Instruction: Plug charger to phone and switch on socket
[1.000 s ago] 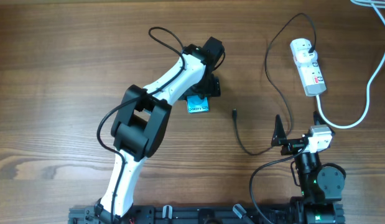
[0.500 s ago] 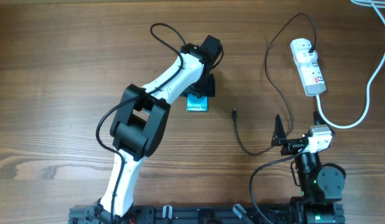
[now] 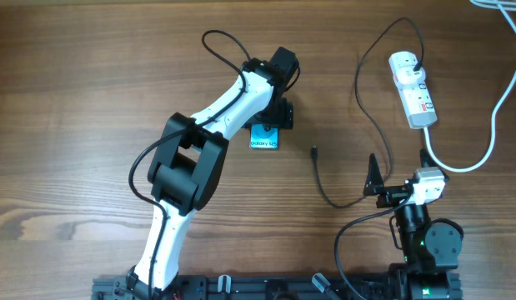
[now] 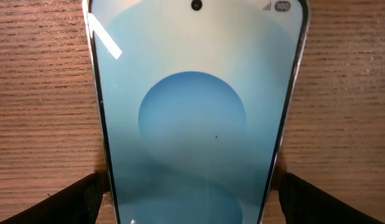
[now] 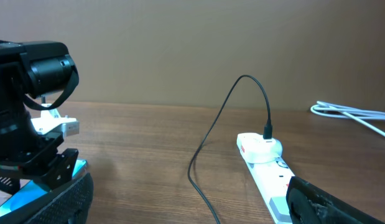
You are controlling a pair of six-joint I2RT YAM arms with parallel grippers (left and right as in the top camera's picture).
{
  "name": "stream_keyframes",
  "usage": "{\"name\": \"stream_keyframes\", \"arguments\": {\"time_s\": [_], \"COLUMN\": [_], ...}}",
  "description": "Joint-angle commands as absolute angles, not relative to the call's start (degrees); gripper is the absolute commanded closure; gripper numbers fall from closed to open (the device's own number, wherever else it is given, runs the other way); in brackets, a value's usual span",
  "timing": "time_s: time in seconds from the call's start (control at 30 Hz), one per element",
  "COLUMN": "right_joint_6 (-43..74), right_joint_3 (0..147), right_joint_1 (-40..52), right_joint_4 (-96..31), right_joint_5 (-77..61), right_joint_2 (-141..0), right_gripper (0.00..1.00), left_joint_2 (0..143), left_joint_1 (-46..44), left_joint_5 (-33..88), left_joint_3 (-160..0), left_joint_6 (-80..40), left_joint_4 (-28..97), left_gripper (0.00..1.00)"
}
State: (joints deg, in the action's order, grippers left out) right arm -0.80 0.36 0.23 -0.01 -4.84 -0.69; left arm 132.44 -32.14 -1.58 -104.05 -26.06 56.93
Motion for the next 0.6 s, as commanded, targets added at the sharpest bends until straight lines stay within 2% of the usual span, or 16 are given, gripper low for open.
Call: {"name": "stream_keyframes", "arguments": {"time_s": [0.0, 0.1, 0.17, 0.37, 0.47, 0.57], "right_joint_6": [-1.43, -1.45, -1.43, -1.45, -1.45, -1.43], "right_joint_3": [0.32, 0.32, 0.32, 0.32, 0.32, 0.32], "right_joint_1": [0.43, 0.43, 0.43, 0.43, 0.43, 0.43], "right_joint_4": [0.12, 0.12, 0.12, 0.12, 0.12, 0.12], "right_joint_5": [-4.45, -4.45, -4.47, -4.47, -4.45, -4.47], "right_joint_2": [-0.58, -0.58, -0.58, -0.58, -0.58, -0.58], "right_gripper": [0.00, 0.00, 0.00, 0.00, 0.00, 0.00], "left_joint_2": [134.39, 134.39, 134.39, 134.39, 134.39, 134.39], "left_joint_1": [-31.73, -31.73, -31.73, -31.70, -31.70, -31.70], "left_joint_5": [-1.15, -1.13, -1.15, -1.15, -1.15, -1.15], "left_joint_3": [-102.96, -102.96, -102.96, -102.96, -102.96, -102.96], "left_joint_6": [-28.36, -28.34, -28.36, -31.40, -31.38, -31.31], "left_joint_4": [55.24, 53.93, 53.80, 55.20, 55.20, 55.18], "left_gripper": [0.07, 0.07, 0.15, 0.19, 0.27, 0.21]}}
